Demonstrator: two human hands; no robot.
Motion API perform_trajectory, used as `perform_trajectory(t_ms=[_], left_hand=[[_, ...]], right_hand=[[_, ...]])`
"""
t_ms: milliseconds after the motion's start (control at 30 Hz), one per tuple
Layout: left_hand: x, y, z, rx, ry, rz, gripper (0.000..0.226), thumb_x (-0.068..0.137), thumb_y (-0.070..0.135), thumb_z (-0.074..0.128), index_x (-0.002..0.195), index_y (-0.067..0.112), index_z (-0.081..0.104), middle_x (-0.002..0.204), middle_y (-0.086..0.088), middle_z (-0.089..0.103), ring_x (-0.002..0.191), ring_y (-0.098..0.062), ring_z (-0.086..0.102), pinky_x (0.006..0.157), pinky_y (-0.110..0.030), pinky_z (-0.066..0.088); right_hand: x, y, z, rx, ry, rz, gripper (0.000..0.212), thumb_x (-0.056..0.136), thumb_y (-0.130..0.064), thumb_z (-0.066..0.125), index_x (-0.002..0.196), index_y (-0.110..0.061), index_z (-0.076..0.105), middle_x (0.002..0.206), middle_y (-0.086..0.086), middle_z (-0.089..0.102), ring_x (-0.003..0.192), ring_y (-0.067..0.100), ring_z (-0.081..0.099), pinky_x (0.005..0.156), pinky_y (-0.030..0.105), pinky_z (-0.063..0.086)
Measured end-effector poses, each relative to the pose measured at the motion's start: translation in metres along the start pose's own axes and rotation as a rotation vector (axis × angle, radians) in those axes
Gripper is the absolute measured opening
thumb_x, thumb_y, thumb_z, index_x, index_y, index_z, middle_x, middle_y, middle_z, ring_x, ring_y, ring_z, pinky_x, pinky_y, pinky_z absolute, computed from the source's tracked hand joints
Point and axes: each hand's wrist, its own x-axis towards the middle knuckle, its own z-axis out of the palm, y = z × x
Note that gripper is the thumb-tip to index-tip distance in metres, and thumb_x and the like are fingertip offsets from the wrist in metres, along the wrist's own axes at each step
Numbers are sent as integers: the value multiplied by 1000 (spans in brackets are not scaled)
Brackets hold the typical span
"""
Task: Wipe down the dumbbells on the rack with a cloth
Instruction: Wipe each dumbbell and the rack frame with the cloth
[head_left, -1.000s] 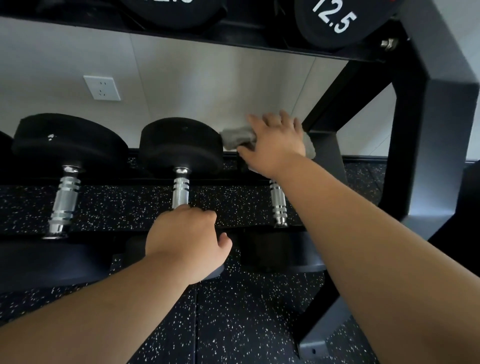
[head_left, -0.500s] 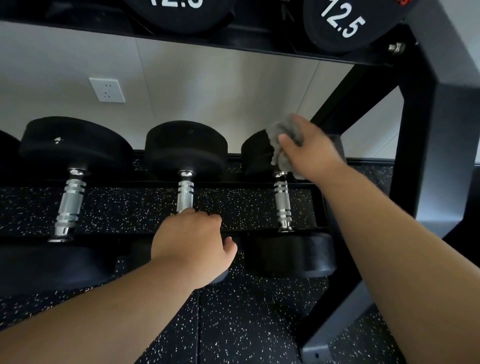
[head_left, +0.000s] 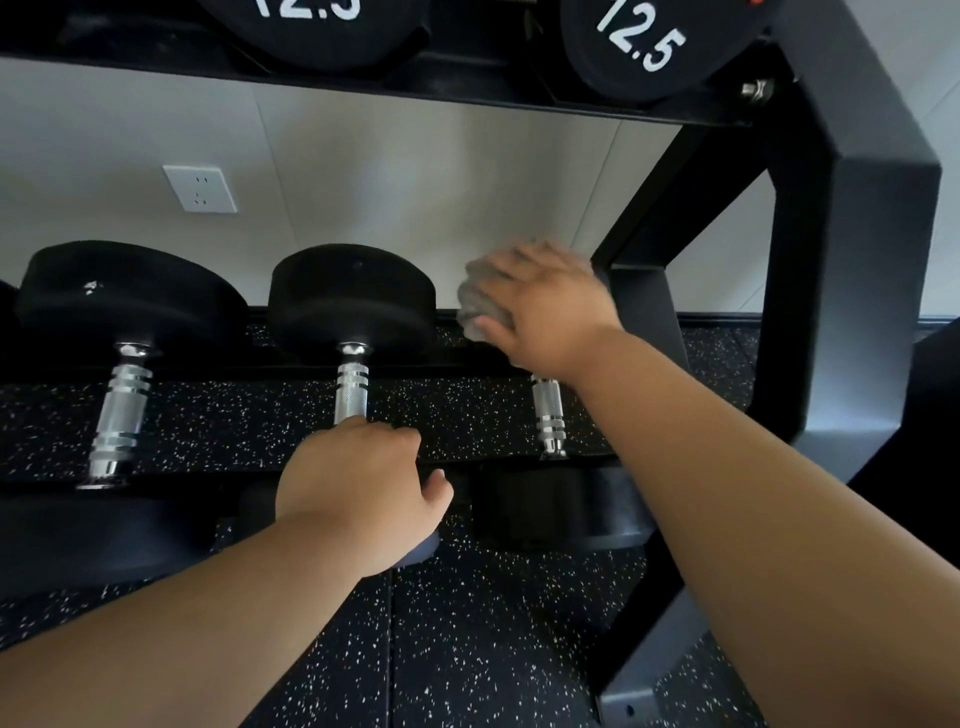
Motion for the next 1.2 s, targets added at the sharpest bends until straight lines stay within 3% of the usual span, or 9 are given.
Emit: perform_trajectory(t_ms=[133, 267, 433, 500, 667, 900, 1033, 1100, 1200], left_hand=[[1, -2, 6, -13, 27, 7, 51, 81, 67, 29, 79, 29, 64, 70, 11, 56, 71, -12, 56, 61, -31, 44], [2, -2, 10, -5, 49, 20, 52, 80, 68, 29, 72, 29, 62, 63, 12, 52, 65, -13, 53, 56, -30, 36], [1, 0, 6, 25, 29, 9, 50, 88, 71, 35, 79, 30, 62, 69, 12, 52, 69, -11, 53, 59, -30, 40], [1, -1, 5, 5, 12, -7, 48, 89, 71, 39, 81, 29, 62, 70, 12, 53, 71, -11, 55, 61, -30, 44], [1, -1, 5, 12, 10, 12, 47, 90, 70, 38, 80, 30, 60, 70, 12, 54, 73, -11, 55, 63, -31, 46], [1, -2, 3, 17, -10, 3, 47, 91, 70, 36, 86, 30, 61, 78, 12, 58, 80, -11, 56, 66, -31, 43], [2, -2, 6, 17, -5, 10, 47, 90, 69, 37, 85, 30, 61, 77, 11, 58, 80, -12, 54, 66, -33, 41], [2, -2, 5, 18, -13, 5, 45, 91, 69, 38, 85, 30, 60, 76, 11, 57, 80, -12, 53, 66, -33, 37], [2, -1, 5, 8, -16, 1, 45, 91, 68, 39, 86, 29, 61, 77, 11, 57, 81, -13, 54, 67, -33, 38]], right_hand=[[-26, 24, 10, 237, 102, 268, 69, 100, -69, 36, 156, -29, 37, 159, 4, 41, 146, 26, 37, 123, 44, 29], [-40, 31, 15, 735, 176, 537, 74, 96, -69, 50, 154, -26, 36, 154, -2, 44, 140, 14, 43, 115, 37, 39], [-11, 10, 1, 287, 76, 374, 70, 95, -72, 35, 153, -33, 40, 156, 6, 41, 146, 33, 32, 120, 51, 29], [-9, 13, 4, 274, 87, 335, 69, 93, -74, 35, 152, -38, 41, 154, 3, 43, 145, 32, 34, 120, 51, 31], [-35, 31, 24, 917, 176, 662, 75, 89, -74, 51, 154, -38, 38, 156, -7, 42, 140, 14, 45, 116, 44, 41], [-33, 34, 16, 1228, 85, 907, 73, 90, -76, 50, 152, -39, 39, 142, -6, 59, 122, 16, 60, 107, 41, 48], [-10, 25, 13, 864, 63, 901, 62, 98, -67, 35, 142, -24, 45, 132, 9, 61, 108, 25, 61, 88, 37, 47], [-3, 16, 13, 616, 67, 781, 60, 99, -64, 29, 146, -28, 41, 145, 13, 50, 127, 34, 53, 104, 48, 45], [-2, -3, 11, 228, 14, 525, 56, 104, -54, 25, 154, -29, 37, 158, 17, 34, 148, 42, 27, 126, 55, 14]])
